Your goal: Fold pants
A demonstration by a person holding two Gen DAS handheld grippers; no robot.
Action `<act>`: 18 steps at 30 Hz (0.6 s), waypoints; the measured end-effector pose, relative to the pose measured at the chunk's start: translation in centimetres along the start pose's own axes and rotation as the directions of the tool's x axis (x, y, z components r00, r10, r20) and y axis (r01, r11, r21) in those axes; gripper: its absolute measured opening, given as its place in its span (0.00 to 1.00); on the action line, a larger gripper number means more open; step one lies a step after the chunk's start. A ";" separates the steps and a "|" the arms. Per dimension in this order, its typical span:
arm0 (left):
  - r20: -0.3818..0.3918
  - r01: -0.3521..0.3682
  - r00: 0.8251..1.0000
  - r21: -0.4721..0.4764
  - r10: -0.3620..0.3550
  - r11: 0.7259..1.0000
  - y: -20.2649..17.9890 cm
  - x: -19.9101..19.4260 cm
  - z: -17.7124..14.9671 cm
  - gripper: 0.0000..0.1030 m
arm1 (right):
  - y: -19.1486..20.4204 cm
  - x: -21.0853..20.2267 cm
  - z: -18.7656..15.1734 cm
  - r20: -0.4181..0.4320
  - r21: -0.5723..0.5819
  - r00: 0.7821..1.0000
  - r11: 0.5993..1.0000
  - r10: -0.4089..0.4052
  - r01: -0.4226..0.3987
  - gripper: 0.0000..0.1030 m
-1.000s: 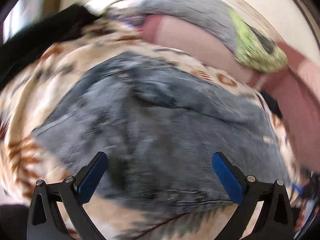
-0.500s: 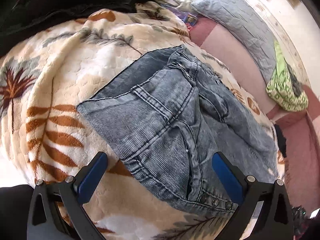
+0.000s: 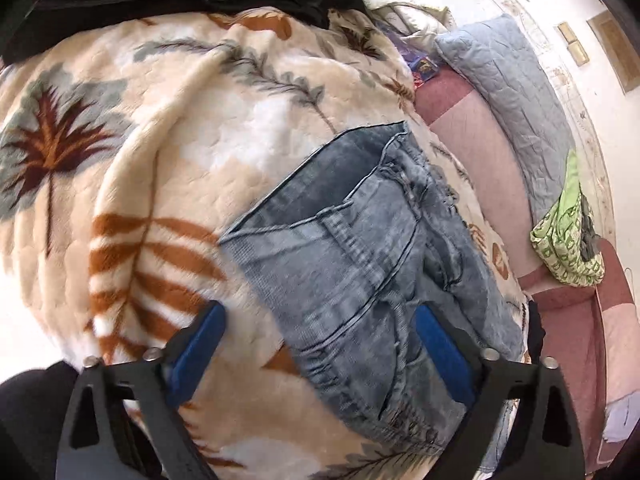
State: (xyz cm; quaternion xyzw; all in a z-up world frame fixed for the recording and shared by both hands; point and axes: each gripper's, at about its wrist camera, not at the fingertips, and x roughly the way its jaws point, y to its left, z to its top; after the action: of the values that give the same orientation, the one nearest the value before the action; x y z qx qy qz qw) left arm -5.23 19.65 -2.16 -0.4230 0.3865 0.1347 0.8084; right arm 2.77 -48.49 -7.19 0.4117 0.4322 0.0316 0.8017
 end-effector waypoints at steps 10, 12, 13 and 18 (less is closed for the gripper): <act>-0.045 -0.094 0.995 0.005 0.094 0.996 -0.7 2.0 1.8 0.08 | 1.1 0.4 0.7 -0.043 -0.069 0.998 0.996 -0.053 0.050 0.10; -0.008 -0.113 0.994 0.048 0.114 0.992 -1.5 1.0 1.8 0.06 | 2.3 -0.3 0.7 -0.030 -0.128 0.997 0.989 -0.076 0.071 0.07; 0.019 -0.121 0.993 0.071 0.120 0.990 -1.9 0.1 1.7 0.06 | 3.1 -1.0 0.7 -0.013 -0.162 0.997 0.984 -0.081 0.078 0.07; 0.191 -0.155 0.975 0.202 0.117 0.967 -5.1 -5.2 0.4 0.03 | 4.7 -4.2 0.5 0.048 -0.247 0.992 0.961 -0.119 0.127 0.08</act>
State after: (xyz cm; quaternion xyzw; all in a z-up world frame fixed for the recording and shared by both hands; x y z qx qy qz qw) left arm -5.71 17.47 4.74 -0.2914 0.3535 0.1844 0.8695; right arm 2.01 -47.40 -1.00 0.2803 0.4364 0.0291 0.8545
